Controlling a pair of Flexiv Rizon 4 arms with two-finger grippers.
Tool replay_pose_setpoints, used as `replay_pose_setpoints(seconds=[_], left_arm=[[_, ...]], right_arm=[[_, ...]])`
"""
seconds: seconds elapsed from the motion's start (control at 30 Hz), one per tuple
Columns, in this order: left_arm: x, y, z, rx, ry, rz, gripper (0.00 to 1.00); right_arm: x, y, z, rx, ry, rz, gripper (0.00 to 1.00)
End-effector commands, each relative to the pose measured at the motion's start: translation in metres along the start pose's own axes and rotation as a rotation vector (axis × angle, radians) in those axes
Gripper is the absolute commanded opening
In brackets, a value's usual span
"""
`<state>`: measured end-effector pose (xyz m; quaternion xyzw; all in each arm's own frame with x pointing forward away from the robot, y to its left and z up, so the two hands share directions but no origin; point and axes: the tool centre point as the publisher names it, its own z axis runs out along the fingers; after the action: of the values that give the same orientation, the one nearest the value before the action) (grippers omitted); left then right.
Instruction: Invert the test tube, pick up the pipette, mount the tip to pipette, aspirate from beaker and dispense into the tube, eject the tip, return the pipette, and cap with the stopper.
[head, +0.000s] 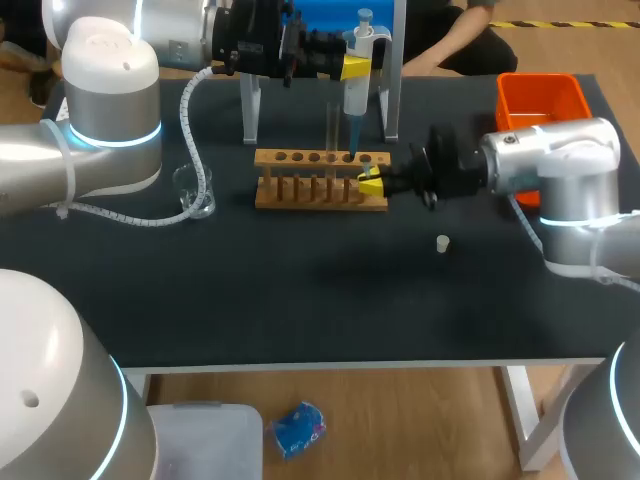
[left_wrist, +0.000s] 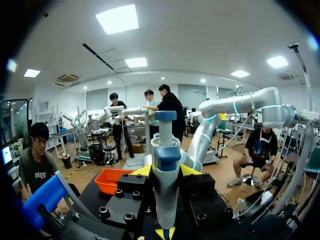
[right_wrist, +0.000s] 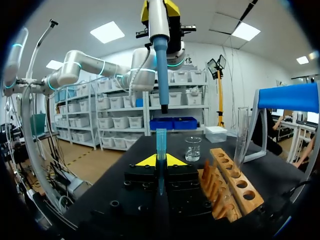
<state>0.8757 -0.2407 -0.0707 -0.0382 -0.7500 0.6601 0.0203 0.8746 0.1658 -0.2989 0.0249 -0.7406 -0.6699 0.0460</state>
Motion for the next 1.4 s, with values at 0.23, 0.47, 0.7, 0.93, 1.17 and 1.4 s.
replay_pose_setpoints(seconds=[0.23,0.47,0.7,0.93,1.17,1.4], left_arm=[[0.000,0.000,-0.001,0.001,0.001,0.002,0.00],[0.000,0.000,-0.001,0.001,0.001,0.002,0.00],[0.000,0.000,-0.001,0.001,0.001,0.002,0.00],[0.000,0.000,-0.001,0.001,0.001,0.002,0.00],[0.000,0.000,-0.001,0.001,0.001,0.002,0.00],[0.000,0.000,-0.001,0.001,0.001,0.002,0.00]], right_arm=[[-0.008,0.011,0.008,0.025,0.005,-0.032,0.00],[-0.008,0.014,0.013,0.038,0.014,-0.053,0.00],[-0.008,0.015,0.018,0.041,0.020,-0.055,0.00],[-0.007,0.012,0.019,0.045,0.023,-0.050,0.00],[-0.007,0.013,0.019,0.040,0.020,-0.049,0.00],[-0.007,0.017,0.019,0.030,0.021,-0.053,0.00]])
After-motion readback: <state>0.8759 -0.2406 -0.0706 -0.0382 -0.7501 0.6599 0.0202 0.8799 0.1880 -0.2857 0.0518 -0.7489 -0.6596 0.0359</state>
